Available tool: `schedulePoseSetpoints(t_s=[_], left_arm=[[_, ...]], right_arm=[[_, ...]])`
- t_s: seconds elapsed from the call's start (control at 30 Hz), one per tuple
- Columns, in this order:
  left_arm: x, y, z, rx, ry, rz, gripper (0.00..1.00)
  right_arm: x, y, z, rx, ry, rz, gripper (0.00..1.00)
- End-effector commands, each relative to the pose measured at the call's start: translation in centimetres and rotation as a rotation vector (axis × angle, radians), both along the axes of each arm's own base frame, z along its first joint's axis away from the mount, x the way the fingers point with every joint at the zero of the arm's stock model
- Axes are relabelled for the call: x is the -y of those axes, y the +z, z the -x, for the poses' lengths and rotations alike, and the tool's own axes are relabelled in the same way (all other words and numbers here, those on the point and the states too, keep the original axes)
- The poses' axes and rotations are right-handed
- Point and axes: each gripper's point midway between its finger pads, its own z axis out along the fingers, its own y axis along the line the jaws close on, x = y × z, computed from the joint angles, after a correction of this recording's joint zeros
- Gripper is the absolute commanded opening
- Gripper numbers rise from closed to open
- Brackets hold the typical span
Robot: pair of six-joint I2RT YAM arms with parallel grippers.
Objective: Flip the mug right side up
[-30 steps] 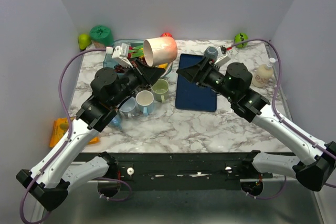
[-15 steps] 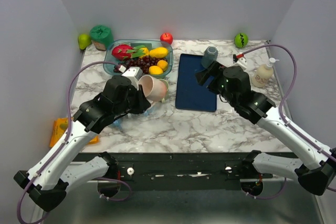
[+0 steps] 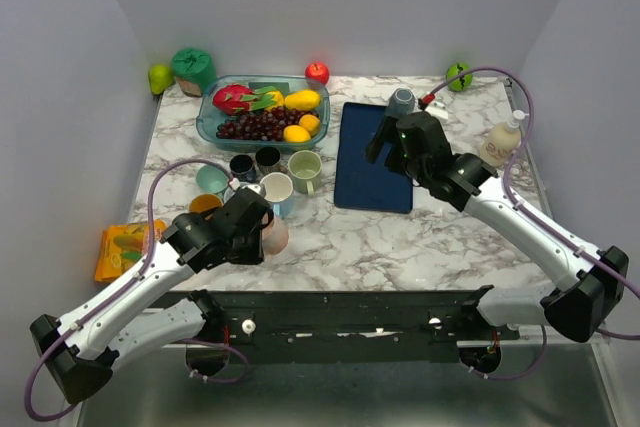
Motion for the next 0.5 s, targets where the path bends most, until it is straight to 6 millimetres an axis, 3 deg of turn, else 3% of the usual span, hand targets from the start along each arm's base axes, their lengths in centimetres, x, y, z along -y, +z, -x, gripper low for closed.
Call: schedulePoseSetpoints(t_s=[0.0, 0.23, 0.47], left_arm=[[-0.9, -0.9, -0.2, 0.026, 0.124, -0.003, 0.00], [-3.4, -3.2, -0.2, 0.001, 0.251, -0.147, 0.00], [-4.1, -3.8, -1.2, 0.012, 0.342, -0.220, 0.00]], right_arm=[[0.8, -1.0, -0.4, -0.042, -0.026, 0.042, 1.00], [1.0, -3.5, -1.2, -0.117, -0.040, 0.065, 1.00], [1.8, -5.5, -2.5, -0.162, -0.048, 0.121, 1.00]])
